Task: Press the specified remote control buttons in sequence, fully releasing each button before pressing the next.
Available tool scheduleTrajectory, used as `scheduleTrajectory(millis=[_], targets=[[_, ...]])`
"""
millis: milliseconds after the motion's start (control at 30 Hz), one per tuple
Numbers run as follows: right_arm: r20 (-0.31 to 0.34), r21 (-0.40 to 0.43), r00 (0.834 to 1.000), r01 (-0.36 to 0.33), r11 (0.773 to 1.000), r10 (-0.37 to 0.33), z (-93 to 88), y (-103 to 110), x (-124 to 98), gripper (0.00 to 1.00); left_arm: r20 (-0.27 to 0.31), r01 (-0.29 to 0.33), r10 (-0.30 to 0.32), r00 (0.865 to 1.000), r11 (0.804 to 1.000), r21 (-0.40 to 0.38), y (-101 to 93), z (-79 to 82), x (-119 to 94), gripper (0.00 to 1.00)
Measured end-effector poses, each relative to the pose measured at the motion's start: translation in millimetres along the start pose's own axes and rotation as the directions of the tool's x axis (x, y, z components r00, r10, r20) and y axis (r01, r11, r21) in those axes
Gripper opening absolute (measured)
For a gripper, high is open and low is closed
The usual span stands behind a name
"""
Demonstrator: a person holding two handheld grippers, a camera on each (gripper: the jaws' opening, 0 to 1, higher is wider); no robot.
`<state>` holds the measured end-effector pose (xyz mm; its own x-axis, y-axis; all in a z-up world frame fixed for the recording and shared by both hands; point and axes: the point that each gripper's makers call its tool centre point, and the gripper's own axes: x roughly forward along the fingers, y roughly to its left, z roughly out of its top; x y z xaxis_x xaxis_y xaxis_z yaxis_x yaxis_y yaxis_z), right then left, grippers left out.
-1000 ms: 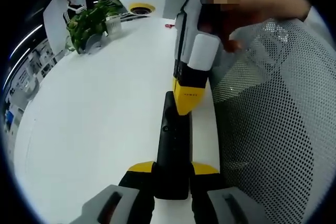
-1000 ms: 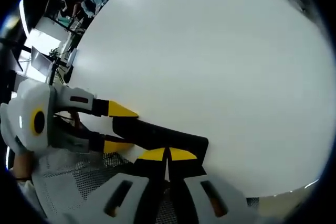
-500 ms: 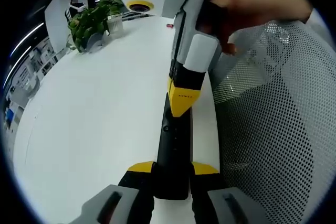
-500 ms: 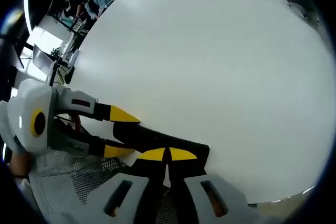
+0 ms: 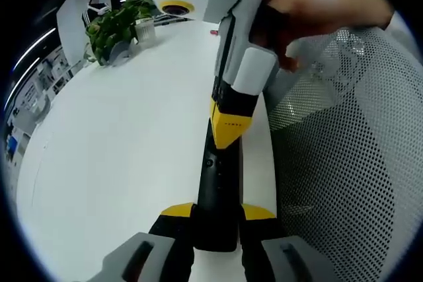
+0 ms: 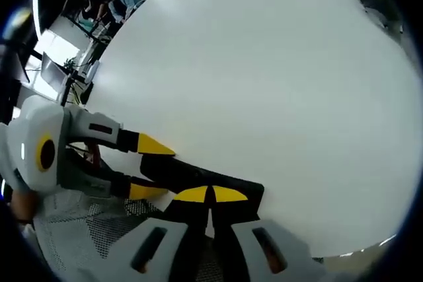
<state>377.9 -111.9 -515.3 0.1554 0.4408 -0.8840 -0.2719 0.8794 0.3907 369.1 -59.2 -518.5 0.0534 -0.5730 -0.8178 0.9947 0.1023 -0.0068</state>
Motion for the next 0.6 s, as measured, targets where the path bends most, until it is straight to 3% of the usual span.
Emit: scheduleTrajectory(millis=[133, 400, 600], targets=[[0.005, 0.042, 1.0, -0.026, 0.999, 0.025, 0.2, -1.2, -0.1, 0.0, -0.001, -0.001, 0.001, 1.0, 1.0, 0.0, 0.0, 0.1, 0.0, 0.25], [0.008, 0.027, 1.0, -0.012, 1.0, 0.012, 0.1, 0.1, -0.2, 0.0, -0.002, -0.007, 0.007, 1.0, 1.0, -0.004, 0.3, 0.3, 0.2, 0.25], [0.002, 0.082, 1.0, -0.031, 0.996, 0.031, 0.1, -0.4, -0.2, 0.0, -0.002, -0.007, 0.007, 1.0, 1.0, -0.005, 0.2, 0.3, 0.0, 0.25]])
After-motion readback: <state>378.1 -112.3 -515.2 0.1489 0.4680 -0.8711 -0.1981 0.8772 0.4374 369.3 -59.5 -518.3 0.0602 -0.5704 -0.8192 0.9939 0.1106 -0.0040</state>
